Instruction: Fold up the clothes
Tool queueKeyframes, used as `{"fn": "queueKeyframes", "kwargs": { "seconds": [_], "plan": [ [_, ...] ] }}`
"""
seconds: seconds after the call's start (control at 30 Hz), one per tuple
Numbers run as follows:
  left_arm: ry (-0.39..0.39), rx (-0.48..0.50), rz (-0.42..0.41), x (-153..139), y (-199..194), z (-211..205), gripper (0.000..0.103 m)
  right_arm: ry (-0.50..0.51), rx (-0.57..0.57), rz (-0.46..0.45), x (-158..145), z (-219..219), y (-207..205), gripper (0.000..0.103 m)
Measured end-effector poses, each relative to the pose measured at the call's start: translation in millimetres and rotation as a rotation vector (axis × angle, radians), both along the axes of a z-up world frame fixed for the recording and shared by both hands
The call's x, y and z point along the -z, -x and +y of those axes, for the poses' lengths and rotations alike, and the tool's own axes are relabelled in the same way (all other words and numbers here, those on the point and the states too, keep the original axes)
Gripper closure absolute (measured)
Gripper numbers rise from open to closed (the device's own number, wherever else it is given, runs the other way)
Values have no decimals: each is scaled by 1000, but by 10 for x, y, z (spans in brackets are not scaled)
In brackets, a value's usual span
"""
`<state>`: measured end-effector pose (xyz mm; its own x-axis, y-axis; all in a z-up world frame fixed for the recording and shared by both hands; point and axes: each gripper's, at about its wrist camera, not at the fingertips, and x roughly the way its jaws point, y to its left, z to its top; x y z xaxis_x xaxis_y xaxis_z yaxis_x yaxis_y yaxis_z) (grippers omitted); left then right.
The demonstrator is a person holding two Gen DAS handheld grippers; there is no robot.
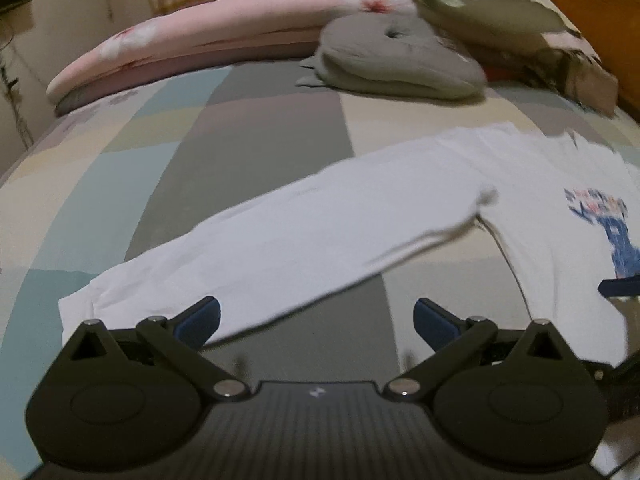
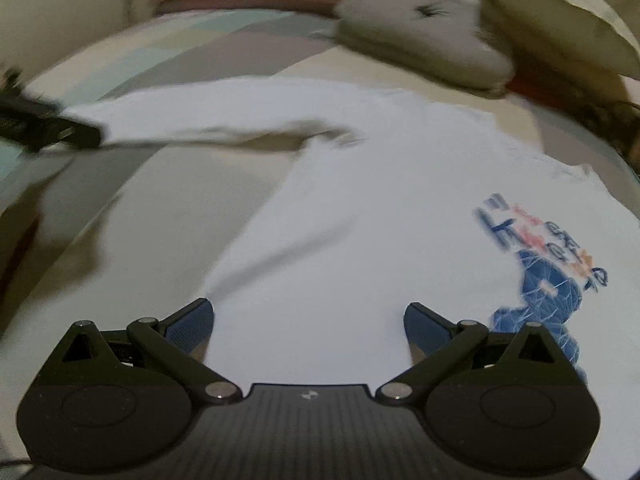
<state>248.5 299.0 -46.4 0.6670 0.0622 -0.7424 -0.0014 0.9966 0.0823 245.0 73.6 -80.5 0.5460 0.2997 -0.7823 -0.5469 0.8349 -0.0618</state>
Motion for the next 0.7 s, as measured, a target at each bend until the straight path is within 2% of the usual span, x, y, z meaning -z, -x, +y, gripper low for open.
{"fn": "queueKeyframes", "kwargs": {
  "seconds": [0.07, 0.17, 0.3, 0.43, 0.5, 0.6, 0.7],
  "plan": [
    [-6, 17, 1, 3, 14, -79, 1, 18, -58, 0, -70, -24, 126, 0],
    [-4, 41, 2, 1, 42, -177, 1, -84, -90, 57, -237, -280, 233, 0],
    [5, 95, 6, -27, 118, -364, 1, -59, 7, 48, -308, -692, 359, 0],
    [7, 162, 1, -64, 208, -630, 1, -23, 70, 129, -159, -1012, 563, 0],
    [7, 194, -2, -78, 249, -774, 1, -18, 65, 157, -98, -1115, 720, 0],
    [6, 238, 2, -87, 311, -1011, 1, -24, 12, 146, -141, -1214, 937, 0],
    [5, 293, 9, -111, 397, -1265, 1, -62, 35, 114, -262, -1451, 993, 0]
  ]
}}
